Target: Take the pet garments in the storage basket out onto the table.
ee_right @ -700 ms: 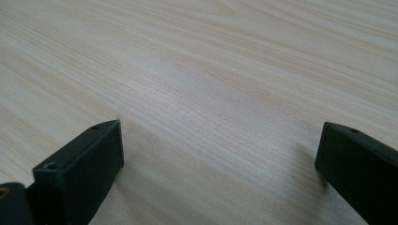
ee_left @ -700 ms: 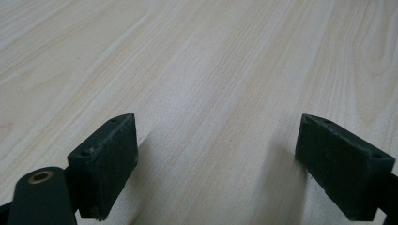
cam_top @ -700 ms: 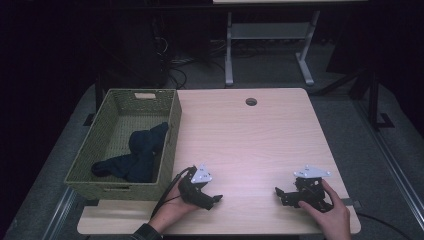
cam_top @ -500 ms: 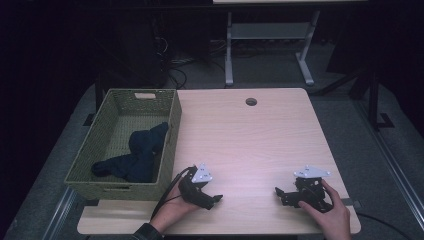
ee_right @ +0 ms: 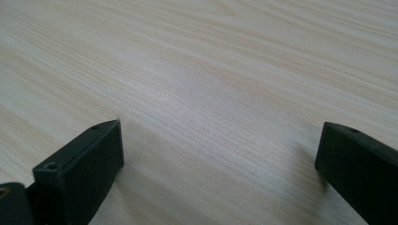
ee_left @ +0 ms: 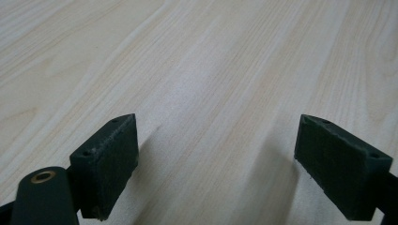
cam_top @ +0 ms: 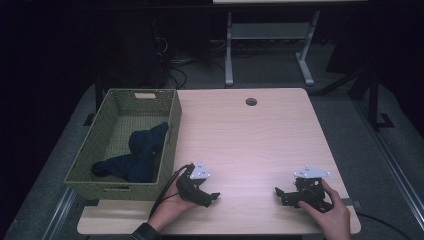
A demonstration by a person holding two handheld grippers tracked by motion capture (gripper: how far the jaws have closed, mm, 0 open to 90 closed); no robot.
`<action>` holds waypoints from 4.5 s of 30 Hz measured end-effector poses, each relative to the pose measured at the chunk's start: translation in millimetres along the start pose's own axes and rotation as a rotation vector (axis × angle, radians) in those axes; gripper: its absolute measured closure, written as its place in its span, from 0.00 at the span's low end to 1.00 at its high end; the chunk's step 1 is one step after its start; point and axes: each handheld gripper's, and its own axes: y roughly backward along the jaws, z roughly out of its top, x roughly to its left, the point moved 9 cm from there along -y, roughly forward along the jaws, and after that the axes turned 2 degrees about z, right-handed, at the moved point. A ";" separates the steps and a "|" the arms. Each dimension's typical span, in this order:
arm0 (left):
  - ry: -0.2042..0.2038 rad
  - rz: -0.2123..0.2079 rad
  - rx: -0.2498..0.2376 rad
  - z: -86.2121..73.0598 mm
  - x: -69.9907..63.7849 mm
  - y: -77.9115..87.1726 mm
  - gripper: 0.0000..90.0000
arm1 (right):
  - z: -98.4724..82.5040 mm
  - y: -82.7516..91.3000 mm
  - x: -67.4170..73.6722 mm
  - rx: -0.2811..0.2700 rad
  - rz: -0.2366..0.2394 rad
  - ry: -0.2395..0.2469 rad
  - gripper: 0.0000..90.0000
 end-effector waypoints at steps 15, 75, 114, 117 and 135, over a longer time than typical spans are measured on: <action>0.008 0.000 -0.025 12.7 -1.3 9.8 0.15 | -0.4 0.3 0.4 0.001 -0.006 -0.008 0.01; 0.021 0.016 -0.119 66.6 12.9 54.3 0.15 | 1.1 -1.5 0.5 0.001 0.002 0.001 0.00; 0.043 0.015 -0.177 96.3 43.4 84.7 0.16 | 1.3 -1.6 0.4 0.001 0.002 -0.001 0.00; 0.050 0.016 -0.171 95.0 46.2 88.7 0.16 | 1.3 -1.7 0.5 0.001 0.002 -0.001 0.00; 0.054 0.065 -0.132 83.4 66.1 119.7 0.17 | 1.2 -1.6 0.5 0.002 0.002 -0.001 0.00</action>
